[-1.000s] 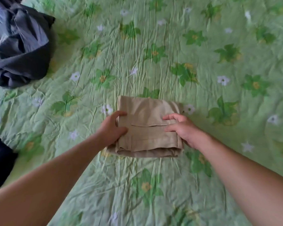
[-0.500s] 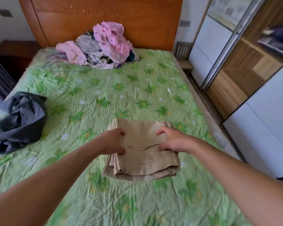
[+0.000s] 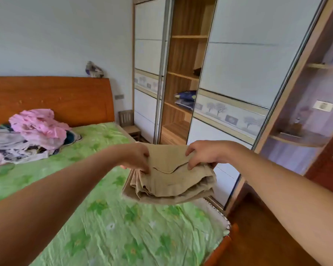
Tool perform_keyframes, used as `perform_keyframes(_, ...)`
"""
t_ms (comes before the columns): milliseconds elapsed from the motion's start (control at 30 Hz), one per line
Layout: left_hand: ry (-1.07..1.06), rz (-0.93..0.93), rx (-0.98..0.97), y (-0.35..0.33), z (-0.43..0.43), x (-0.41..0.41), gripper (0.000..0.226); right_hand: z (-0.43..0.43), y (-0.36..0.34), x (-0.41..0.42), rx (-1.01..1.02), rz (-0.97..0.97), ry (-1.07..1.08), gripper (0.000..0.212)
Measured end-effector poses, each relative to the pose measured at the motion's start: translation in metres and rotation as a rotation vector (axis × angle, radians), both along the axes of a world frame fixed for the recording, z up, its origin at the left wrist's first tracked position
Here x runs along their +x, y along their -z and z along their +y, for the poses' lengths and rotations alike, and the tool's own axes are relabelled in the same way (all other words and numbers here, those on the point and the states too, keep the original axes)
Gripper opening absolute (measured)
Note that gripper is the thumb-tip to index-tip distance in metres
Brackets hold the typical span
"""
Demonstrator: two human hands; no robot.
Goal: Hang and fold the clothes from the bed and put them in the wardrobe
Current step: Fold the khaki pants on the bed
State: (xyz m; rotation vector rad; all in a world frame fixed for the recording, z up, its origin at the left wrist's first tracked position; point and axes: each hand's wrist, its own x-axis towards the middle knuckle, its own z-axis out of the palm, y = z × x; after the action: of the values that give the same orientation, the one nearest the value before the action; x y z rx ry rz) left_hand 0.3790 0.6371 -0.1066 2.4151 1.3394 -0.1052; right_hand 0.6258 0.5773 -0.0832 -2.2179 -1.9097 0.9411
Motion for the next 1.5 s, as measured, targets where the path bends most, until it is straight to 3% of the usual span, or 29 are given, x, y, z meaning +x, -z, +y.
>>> perform_keyframes(267,0.223,0.01,0.067,-0.055,-0.037,0.2,0.057,-0.094,-0.036,0.184,0.12,-0.056,0.227,0.053)
perform_keyframes(533,0.397,0.005,0.023,-0.051,-0.072,0.438,0.059,-0.167,-0.033,0.391,0.141,-0.107,0.396,0.059)
perform_keyframes(733,0.449,-0.008,0.013,-0.04,-0.07,0.559,0.057,-0.172,-0.033,0.513,0.098,-0.073,0.503,0.057)
perform_keyframes(1033,0.374,0.013,0.006,-0.01,0.021,0.65,0.044,-0.075,0.0,0.61,0.089,-0.029,0.43,0.066)
perform_keyframes(1233,0.287,0.047,0.058,0.005,0.103,0.678,0.055,0.028,0.015,0.648,0.103,-0.032,0.328,0.066)
perform_keyframes(1500,0.108,0.13,0.009,0.009,0.185,0.695,0.071,0.159,0.049,0.686,0.148,-0.147,0.092,0.083)
